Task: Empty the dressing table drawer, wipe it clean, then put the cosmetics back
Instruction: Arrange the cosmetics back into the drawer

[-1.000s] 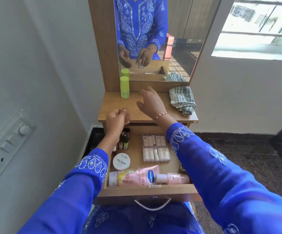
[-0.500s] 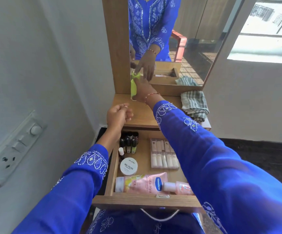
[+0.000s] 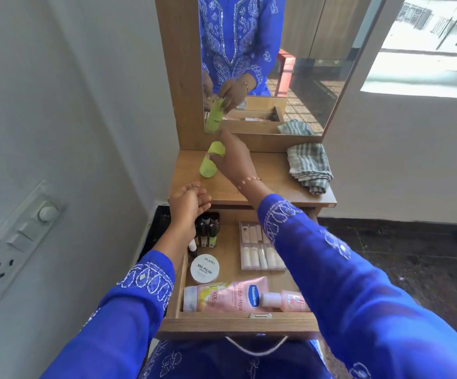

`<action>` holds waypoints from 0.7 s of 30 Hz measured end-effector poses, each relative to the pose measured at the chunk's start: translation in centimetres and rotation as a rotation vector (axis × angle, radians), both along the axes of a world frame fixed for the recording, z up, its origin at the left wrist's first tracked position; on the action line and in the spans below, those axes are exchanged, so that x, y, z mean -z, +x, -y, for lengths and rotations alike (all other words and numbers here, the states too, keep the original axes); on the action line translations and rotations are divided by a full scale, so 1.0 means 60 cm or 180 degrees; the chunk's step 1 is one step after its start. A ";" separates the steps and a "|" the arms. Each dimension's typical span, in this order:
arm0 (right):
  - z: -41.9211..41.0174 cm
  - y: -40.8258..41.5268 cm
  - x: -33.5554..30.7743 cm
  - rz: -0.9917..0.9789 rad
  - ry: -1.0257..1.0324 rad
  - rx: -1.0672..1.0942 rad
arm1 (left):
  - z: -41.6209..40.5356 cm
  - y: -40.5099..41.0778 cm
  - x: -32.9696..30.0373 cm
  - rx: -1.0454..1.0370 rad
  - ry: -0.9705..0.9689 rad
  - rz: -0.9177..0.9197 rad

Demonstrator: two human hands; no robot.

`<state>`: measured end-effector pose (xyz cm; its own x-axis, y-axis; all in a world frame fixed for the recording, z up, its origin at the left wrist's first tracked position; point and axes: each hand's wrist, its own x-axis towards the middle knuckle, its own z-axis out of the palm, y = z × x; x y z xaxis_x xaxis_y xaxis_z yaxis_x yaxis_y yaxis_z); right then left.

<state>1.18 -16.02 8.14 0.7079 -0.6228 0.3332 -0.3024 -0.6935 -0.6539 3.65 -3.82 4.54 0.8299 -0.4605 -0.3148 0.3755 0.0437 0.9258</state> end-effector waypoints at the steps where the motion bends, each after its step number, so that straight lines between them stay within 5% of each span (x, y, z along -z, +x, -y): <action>1: -0.008 -0.013 0.004 0.0149 0.0114 0.0046 | -0.001 -0.003 0.004 -0.0094 -0.0041 -0.0112; 8: -0.078 -0.118 0.044 0.0734 0.1058 0.0070 | -0.019 -0.024 0.009 0.0362 -0.0057 -0.0855; 12: -0.099 -0.166 0.067 0.0917 0.1534 0.0184 | -0.045 -0.055 0.018 0.0642 0.0230 -0.0708; 21: -0.110 -0.224 0.092 0.0354 0.0856 0.0173 | -0.069 -0.122 0.052 0.0661 0.0580 -0.0458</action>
